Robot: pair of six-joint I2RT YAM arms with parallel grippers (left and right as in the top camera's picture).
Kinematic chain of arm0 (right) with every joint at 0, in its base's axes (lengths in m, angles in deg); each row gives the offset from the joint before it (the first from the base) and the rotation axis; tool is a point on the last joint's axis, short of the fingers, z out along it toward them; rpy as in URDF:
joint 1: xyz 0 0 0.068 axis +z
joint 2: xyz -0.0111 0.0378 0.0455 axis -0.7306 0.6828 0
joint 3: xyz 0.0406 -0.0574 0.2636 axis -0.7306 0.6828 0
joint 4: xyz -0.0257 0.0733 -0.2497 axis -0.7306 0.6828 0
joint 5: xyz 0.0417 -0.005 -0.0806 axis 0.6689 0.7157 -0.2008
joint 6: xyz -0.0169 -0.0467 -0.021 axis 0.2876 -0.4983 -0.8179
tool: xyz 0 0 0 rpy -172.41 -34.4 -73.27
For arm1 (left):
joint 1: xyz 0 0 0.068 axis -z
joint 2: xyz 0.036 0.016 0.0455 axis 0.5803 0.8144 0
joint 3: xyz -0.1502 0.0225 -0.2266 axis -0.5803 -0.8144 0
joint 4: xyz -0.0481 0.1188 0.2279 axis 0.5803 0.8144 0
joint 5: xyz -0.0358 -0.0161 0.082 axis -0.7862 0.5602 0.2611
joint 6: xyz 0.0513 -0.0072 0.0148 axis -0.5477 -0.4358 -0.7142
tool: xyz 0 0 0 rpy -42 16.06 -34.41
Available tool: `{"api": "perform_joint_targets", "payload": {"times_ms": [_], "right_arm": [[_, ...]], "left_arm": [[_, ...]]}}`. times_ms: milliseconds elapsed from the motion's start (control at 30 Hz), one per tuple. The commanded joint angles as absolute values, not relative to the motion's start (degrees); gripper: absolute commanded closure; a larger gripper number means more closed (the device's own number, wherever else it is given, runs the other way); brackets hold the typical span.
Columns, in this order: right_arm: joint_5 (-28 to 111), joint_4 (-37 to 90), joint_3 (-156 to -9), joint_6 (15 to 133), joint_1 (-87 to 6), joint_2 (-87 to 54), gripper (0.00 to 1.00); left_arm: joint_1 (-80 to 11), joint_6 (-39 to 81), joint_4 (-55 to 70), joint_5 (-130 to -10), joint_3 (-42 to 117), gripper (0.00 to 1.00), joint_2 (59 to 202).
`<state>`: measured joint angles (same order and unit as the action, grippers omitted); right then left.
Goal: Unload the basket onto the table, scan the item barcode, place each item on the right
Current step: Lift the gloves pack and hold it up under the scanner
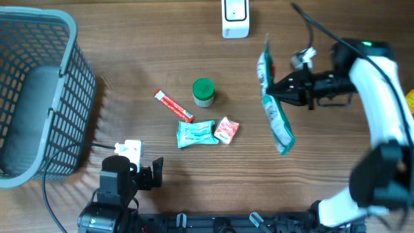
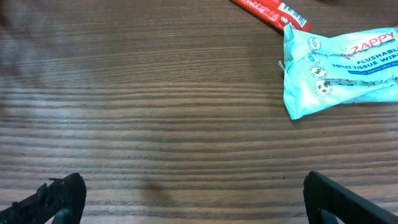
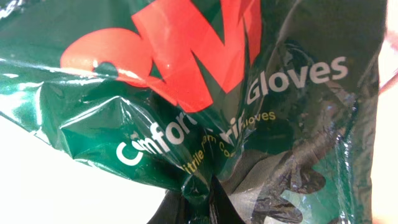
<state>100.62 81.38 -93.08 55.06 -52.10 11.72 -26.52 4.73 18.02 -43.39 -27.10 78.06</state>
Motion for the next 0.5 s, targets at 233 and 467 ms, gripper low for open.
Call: {"api": "perform_joint_targets", "payload": {"times_ms": [233,467], "right_arm": [[77.08,57.79,-93.03,59.61,-43.32,-7.74,0.95],[67.04,44.48,-93.03,60.46,-33.61,-5.18,0.95]], "left_arm": [[-26.22,4.87,17.89,-42.82,-27.16,0.00,78.02],[-26.22,4.87,17.89,-42.82,-27.16,0.00,78.02]]}}
